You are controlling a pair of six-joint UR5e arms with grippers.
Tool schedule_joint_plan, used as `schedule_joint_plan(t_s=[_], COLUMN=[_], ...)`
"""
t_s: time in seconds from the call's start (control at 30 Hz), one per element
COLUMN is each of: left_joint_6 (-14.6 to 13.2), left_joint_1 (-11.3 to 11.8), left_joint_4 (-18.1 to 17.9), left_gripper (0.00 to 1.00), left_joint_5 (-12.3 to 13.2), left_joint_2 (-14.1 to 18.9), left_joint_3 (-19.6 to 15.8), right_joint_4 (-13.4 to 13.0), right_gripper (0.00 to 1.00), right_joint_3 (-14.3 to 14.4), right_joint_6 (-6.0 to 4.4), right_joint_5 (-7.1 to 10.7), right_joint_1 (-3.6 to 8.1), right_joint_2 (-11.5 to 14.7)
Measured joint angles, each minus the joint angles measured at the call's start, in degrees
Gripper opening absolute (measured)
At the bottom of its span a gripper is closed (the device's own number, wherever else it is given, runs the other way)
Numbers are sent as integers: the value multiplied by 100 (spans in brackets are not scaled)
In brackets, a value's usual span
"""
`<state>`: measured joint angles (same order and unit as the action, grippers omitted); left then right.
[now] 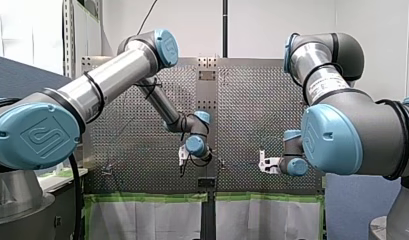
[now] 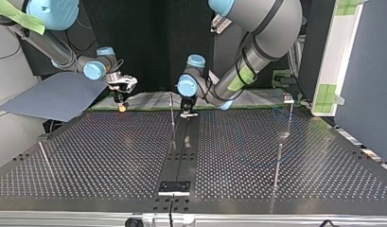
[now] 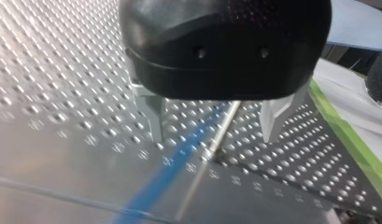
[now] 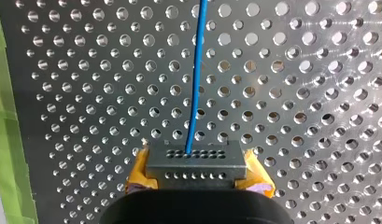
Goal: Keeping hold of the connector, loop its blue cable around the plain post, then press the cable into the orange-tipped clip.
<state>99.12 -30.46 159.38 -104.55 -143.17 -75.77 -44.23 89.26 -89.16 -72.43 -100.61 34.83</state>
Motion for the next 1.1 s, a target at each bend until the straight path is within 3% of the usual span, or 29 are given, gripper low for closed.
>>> schedule_joint_plan(t_s=[0.33,0.53,0.67,0.9,1.1], left_joint_6=[-446,-486,-527,-554,-560], left_joint_1=[-107,-144,-208,-402,-671], left_joint_4=[186,232,242,217,181], left_gripper=[98,98,98,98,98], left_joint_5=[-423,-716,-774,-808,-1035], left_joint_2=[159,164,192,224,229], left_joint_3=[-393,-450,-501,-572,-626], right_joint_4=[28,59,67,81,103], right_gripper=[0,0,0,0,0], right_joint_3=[-24,-25,-26,-26,-26], right_joint_6=[7,18,21,24,35], right_joint_5=[0,0,0,0,0], right_joint_1=[-26,-43,-49,-51,-51], right_joint_2=[0,-2,-2,-2,0])
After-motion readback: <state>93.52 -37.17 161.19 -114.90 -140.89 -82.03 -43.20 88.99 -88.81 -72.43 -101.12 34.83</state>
